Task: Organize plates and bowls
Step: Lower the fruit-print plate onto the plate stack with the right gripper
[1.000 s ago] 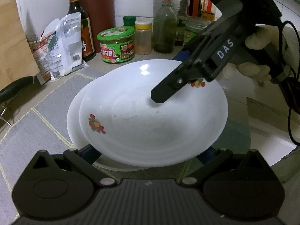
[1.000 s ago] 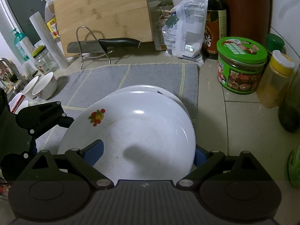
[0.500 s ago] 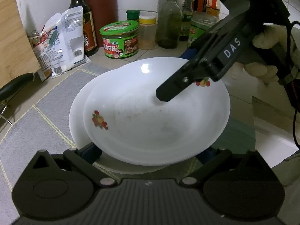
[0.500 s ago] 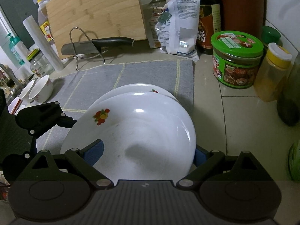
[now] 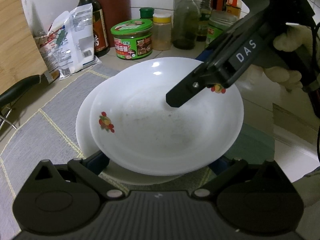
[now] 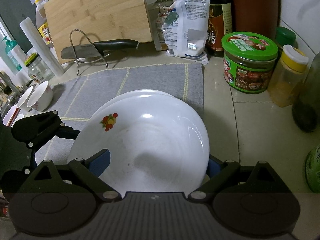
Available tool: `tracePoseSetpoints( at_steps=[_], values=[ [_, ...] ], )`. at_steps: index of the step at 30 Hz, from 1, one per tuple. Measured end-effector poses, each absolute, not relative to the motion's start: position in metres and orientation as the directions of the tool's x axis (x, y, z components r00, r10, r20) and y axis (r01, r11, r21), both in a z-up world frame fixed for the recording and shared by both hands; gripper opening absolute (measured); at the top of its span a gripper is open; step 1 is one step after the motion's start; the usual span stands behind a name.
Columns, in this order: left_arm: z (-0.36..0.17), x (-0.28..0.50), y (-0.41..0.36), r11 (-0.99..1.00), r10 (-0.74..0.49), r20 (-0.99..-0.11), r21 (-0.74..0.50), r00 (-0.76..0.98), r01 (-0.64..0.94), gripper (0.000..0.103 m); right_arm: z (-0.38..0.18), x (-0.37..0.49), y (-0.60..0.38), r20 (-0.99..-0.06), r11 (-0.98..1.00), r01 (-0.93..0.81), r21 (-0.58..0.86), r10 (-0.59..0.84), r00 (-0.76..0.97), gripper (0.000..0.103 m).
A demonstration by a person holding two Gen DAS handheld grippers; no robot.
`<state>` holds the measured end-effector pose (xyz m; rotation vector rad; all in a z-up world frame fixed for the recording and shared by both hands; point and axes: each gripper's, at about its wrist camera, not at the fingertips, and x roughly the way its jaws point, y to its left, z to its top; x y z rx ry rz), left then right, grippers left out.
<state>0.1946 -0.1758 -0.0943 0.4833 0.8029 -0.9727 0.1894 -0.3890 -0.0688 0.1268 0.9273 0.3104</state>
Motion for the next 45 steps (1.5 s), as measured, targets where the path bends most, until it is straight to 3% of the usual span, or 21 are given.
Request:
tracePoseSetpoints(
  at_steps=[16, 30, 45],
  values=[
    [-0.094, 0.194, -0.175, 0.520, -0.552, -0.768, -0.011, 0.326, 0.854, 0.103, -0.070, 0.191, -0.378, -0.788, 0.973, -0.147, 0.176, 0.229, 0.571, 0.100],
    [-0.093, 0.197, -0.175, 0.597, -0.548, -0.763, -0.071, 0.342, 0.799, 0.103, -0.071, 0.192, -0.376, -0.797, 0.961, -0.199, 0.190, 0.269, 0.541, 0.102],
    [-0.094, 0.196, -0.175, 0.613, -0.529, -0.768, -0.052, 0.361, 0.789, 0.102, -0.068, 0.187, -0.374, -0.801, 0.958, -0.218, 0.188, 0.278, 0.530, 0.102]
  ],
)
